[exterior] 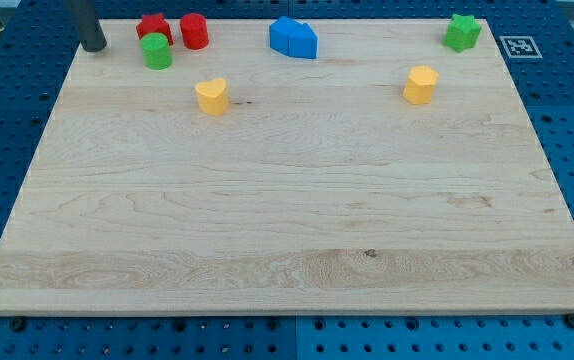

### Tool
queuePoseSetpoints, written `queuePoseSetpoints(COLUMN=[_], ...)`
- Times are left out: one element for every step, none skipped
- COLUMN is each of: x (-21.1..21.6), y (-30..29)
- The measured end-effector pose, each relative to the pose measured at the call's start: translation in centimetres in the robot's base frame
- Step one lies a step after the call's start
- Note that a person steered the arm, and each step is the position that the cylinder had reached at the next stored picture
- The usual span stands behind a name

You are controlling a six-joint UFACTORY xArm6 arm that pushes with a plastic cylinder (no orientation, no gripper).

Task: Place the green circle towards the bottom left side of the green star

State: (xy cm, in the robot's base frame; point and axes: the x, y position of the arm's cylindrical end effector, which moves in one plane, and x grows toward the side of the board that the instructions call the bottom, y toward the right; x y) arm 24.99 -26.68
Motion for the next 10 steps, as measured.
queuePoseSetpoints(x=[0.2,1.1,2.7,2.9,2.6,2.6,2.5,1.9,0.8,0.4], y=[2.8,4.2,4.4,4.5,4.5,5.2,6.2,6.8,6.8,7.8])
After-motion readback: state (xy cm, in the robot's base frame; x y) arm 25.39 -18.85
